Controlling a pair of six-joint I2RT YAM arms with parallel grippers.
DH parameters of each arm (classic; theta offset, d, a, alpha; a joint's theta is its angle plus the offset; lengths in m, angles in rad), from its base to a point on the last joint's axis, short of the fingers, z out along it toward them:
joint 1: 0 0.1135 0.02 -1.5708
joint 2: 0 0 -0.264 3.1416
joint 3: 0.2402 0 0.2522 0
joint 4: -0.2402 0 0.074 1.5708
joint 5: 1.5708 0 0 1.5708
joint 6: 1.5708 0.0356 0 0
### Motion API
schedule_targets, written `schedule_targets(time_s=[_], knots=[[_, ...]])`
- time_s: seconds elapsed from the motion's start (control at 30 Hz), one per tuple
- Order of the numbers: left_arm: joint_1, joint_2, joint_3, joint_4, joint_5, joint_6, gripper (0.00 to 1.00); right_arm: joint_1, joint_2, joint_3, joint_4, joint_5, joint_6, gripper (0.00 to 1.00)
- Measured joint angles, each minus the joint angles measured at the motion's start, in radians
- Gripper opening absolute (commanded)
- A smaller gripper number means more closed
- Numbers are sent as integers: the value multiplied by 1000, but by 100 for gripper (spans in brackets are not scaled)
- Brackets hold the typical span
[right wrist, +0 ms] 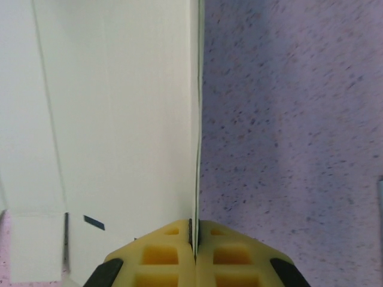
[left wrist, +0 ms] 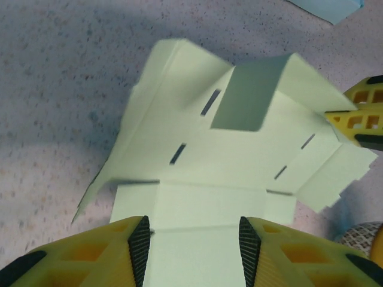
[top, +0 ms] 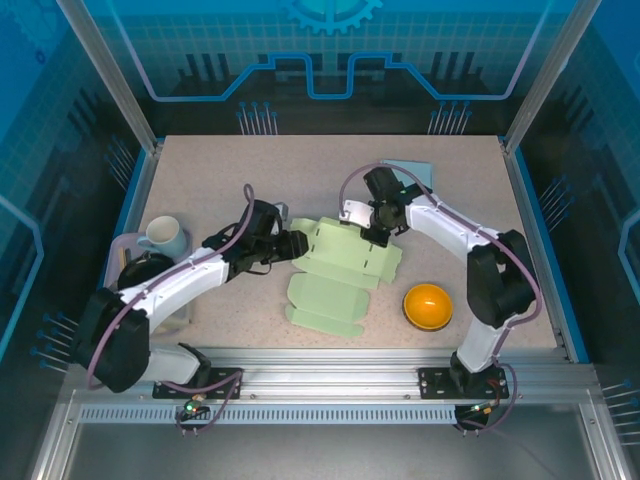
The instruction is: Fold the paper box
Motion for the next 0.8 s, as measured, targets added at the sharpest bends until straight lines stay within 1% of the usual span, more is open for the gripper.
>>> schedule_targets(time_s=[0.13,0.23,0.3,0.43,0.53,0.63,0.8], knots=[[0,106,18,31,-3,50,50,-7,26,18,-27,-3,8,0],[0,180,47,14,-15,56,56,-13,32,35,-37,-4,16,0],[0,199,53,-2,-35,55,59,-20,32,42,-38,-4,19,0],[0,200,52,-16,-51,45,60,-31,32,43,-37,-5,19,0],[-11,200,47,-8,-45,29,58,-33,31,43,-37,-8,24,0],[-44,211,43,11,-37,11,57,-33,31,43,-37,-12,30,0],[-74,265,69,7,-34,-13,44,-33,31,43,-30,-15,46,0]])
